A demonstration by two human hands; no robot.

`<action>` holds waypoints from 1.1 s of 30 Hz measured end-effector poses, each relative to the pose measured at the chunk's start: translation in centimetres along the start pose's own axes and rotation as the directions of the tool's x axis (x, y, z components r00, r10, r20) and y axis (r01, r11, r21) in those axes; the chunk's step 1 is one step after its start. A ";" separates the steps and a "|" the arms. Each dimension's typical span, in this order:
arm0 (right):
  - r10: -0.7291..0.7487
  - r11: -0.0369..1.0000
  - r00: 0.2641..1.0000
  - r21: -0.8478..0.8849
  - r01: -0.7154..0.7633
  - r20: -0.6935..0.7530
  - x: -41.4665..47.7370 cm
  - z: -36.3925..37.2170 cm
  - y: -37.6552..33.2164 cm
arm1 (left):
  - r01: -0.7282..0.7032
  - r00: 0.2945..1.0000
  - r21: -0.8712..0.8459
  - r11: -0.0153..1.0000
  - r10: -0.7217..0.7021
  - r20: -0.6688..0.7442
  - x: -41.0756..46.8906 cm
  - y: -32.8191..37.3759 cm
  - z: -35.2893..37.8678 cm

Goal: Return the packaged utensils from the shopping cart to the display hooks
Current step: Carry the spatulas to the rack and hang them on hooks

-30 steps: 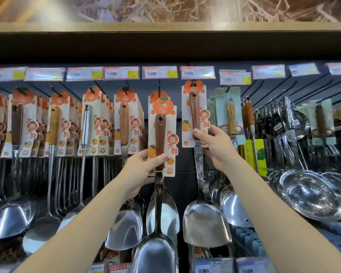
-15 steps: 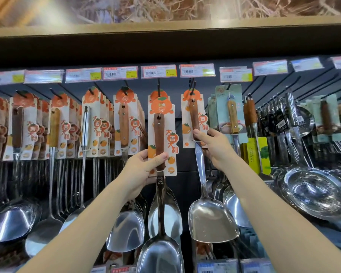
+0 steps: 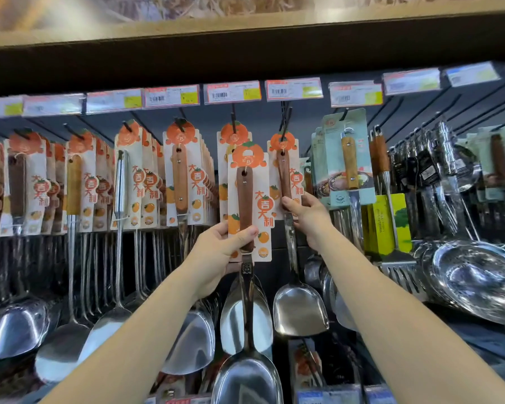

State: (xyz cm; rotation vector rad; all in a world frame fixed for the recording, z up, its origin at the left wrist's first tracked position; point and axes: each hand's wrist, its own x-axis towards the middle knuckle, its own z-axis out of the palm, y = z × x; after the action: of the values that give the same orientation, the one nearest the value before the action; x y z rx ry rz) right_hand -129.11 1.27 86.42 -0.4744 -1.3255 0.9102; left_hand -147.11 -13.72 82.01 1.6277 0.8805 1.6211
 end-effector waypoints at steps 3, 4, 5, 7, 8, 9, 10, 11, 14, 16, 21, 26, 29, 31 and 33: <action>0.021 0.997 1.000 -0.076 -0.022 -0.017 1.1 0.2 0.8 | 0.002 1.000 -0.005 1.000 -0.002 0.004 0.2 -0.1 -0.2; 0.029 0.996 0.999 -0.078 -0.031 -0.022 1.6 0.2 1.1 | 0.002 1.000 -0.007 1.000 -0.002 0.006 0.3 -0.1 -0.2; 0.038 0.996 0.999 -0.075 -0.040 -0.023 1.8 0.3 1.2 | 0.005 1.000 -0.009 1.000 -0.004 0.006 0.3 -0.1 -0.2; 0.066 0.996 0.997 -0.063 -0.067 -0.027 2.6 0.5 1.9 | 0.009 1.000 -0.008 1.000 -0.009 0.002 0.3 -0.3 -0.1; 0.079 0.995 0.996 -0.058 -0.081 -0.030 2.9 0.5 2.2 | 0.014 1.000 -0.006 1.000 -0.014 0.001 0.3 -0.4 0.0; 0.094 0.994 0.995 -0.052 -0.096 -0.038 3.2 0.5 2.7 | 0.019 1.000 -0.002 1.000 -0.019 0.000 0.3 -0.5 0.1; 0.108 0.993 0.993 -0.044 -0.110 -0.048 3.6 0.5 3.3 | 0.023 1.000 0.004 1.000 -0.023 0.001 0.4 -0.7 0.2; 0.130 0.990 0.989 -0.045 -0.133 -0.065 3.8 0.6 3.8 | 0.025 1.000 0.010 1.000 -0.025 0.003 0.4 -0.8 0.4; 0.169 0.971 0.967 -0.137 -0.197 -0.190 2.1 1.6 3.3 | 0.020 1.000 -0.005 1.000 -0.020 0.012 0.4 -0.8 1.0; 0.161 0.962 0.949 -0.170 -0.212 -0.270 0.9 2.2 2.7 | 0.019 1.000 -0.030 0.999 -0.018 0.016 0.5 -0.6 1.6; 0.165 0.986 0.982 0.015 -0.165 -0.092 -3.3 1.8 -1.6 | -0.003 1.000 -0.024 1.000 0.003 -0.011 1.1 -0.2 3.0; 0.066 0.996 0.973 0.049 -0.079 0.221 -8.0 -0.3 -5.3 | -0.012 1.000 0.002 1.000 0.012 -0.004 1.4 0.1 4.9; -0.013 0.998 0.970 -0.059 0.028 0.245 -8.9 -1.4 -6.4 | -0.023 1.000 0.011 1.000 0.022 0.010 1.4 0.2 6.0; -0.040 0.997 0.977 -0.054 0.053 0.211 -9.1 -1.7 -7.1 | -0.028 0.999 0.006 1.000 0.028 0.021 1.5 0.4 6.6; -0.062 0.996 0.982 -0.045 0.072 0.180 -8.9 -1.8 -7.6 | -0.029 0.999 -0.004 1.000 0.029 0.026 1.7 0.8 7.0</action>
State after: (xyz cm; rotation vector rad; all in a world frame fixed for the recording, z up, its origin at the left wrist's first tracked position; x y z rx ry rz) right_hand -125.06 -9.84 86.28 -0.3921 -1.5227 0.8801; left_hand -140.13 -12.72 83.63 1.6625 0.8439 1.6161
